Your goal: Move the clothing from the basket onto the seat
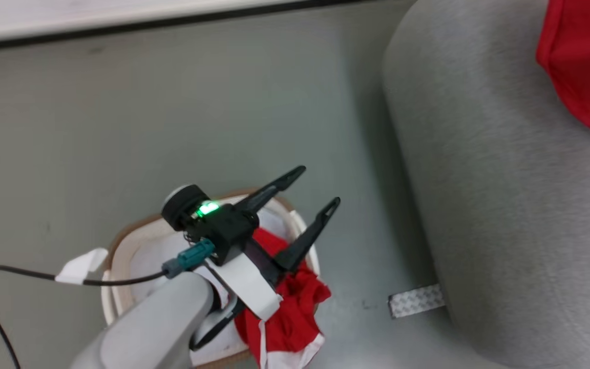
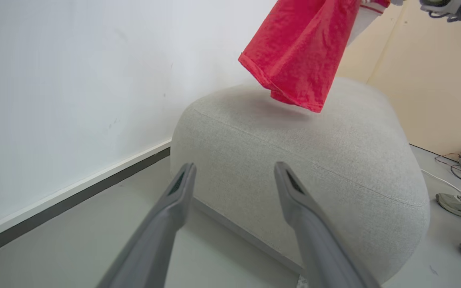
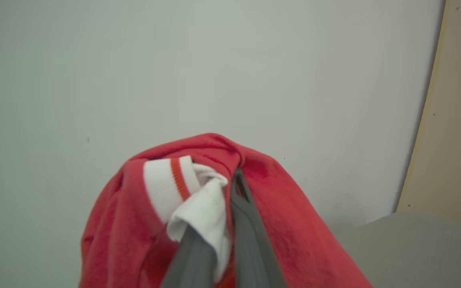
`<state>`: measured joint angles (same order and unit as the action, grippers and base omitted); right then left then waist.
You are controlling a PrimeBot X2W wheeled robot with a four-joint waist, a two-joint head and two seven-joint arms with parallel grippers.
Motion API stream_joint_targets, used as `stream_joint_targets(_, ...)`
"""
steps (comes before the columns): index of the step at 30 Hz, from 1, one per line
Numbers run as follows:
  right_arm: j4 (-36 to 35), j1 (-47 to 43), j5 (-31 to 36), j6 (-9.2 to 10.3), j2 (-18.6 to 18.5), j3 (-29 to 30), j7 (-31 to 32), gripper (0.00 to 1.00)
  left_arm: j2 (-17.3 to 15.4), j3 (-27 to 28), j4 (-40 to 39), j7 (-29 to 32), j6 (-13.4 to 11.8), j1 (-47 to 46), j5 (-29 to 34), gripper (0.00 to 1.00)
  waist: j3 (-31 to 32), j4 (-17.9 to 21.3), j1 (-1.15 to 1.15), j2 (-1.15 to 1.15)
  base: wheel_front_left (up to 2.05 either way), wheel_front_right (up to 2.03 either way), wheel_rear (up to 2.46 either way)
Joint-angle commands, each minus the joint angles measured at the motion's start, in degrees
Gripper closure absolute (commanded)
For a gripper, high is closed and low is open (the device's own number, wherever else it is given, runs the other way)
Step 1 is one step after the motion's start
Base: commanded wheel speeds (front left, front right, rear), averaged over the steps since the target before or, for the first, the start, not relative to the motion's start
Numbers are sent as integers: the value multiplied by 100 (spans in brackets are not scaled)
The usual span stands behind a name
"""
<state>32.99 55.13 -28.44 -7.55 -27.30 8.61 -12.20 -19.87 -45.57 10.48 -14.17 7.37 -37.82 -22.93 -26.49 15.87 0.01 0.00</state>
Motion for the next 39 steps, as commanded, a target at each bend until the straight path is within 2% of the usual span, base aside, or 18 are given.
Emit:
stream_joint_targets(1,247,84,165,12,15,26,27,100,-84,19,-31,-3,14,-77,-73,0,-391,-310,-1,0,0,0,0)
stream_joint_targets(4,640,134,461,12,28,18,65,100,-149,50,-67,-3,14,-118,-85,0,-541,-373,-1,0,0,0,0)
stream_joint_targets(11,2272,209,1081,12,335,103,384,100,-262,71,-132,-23,15,-220,-76,0,-851,-506,-1,0,0,0,0)
stream_joint_targets(16,2859,332,1239,12,435,127,320,100,-266,107,-67,-48,-3,-238,-112,0,-812,-509,-1,0,0,0,0)
stream_joint_targets(17,2926,350,1266,12,456,99,286,93,-265,114,-47,-45,-10,-221,-123,0,-775,-496,-1,0,0,0,0)
stream_joint_targets(19,3003,414,1327,12,461,14,245,52,-252,126,-8,-52,-17,-173,-145,0,-677,-463,-1,0,0,0,0)
stream_joint_targets(20,3047,440,1351,12,461,-30,247,0,-237,128,23,-53,-24,-143,-155,0,-612,-447,-1,0,0,0,0)
stream_joint_targets(26,3195,317,1224,12,542,-400,487,0,-134,157,214,-92,-69,57,-184,0,-77,-384,-1,0,0,0,0)
stream_joint_targets(32,2948,-72,943,12,460,-1010,702,0,2,289,427,-103,-133,365,-289,0,653,-434,-1,0,0,0,0)
stream_joint_targets(39,1923,-777,193,12,248,-1749,920,0,182,698,487,-98,-239,893,-350,0,1641,-674,-1,0,0,0,0)
